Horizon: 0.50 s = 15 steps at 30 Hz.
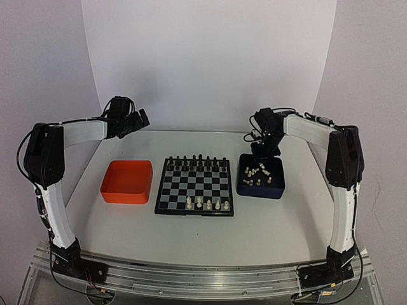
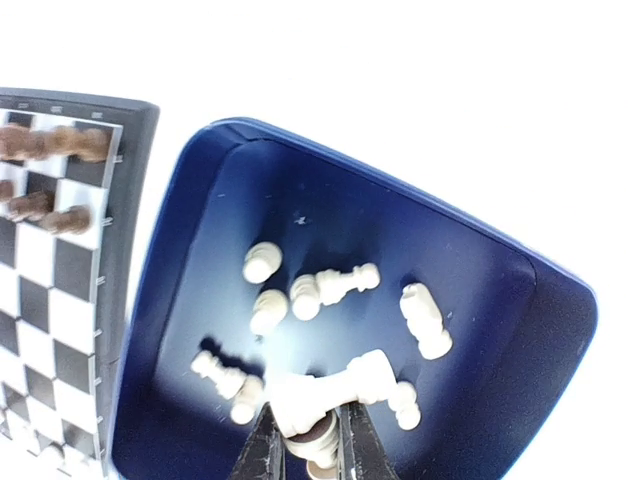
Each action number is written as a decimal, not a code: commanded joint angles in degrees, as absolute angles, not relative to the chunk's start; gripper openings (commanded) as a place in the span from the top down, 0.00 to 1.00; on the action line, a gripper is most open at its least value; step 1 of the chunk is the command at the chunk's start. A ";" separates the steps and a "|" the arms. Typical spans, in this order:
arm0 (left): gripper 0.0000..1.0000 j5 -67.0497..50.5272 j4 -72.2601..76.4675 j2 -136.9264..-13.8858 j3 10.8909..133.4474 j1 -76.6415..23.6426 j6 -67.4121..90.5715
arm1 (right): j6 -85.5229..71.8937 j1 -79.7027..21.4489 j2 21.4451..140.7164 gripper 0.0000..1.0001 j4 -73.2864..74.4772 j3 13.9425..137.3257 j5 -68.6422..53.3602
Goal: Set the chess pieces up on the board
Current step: Pick up the chess piece from the storage box.
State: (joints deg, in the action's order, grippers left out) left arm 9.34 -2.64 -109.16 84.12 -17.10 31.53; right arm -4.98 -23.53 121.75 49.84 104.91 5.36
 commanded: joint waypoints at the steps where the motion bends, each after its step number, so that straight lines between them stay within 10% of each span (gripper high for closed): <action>1: 0.00 7.70 2.66 -101.07 80.65 -17.53 30.70 | -6.47 -23.48 113.44 0.93 47.14 103.45 0.69; 15: 0.00 -2.43 27.40 -89.49 62.44 -24.04 25.44 | -38.08 -23.59 97.80 1.00 -1.03 77.50 -14.37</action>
State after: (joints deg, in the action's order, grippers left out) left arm 2.98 16.75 -92.24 64.62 -20.58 28.63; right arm -21.14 -23.51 100.57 23.96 82.38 -7.03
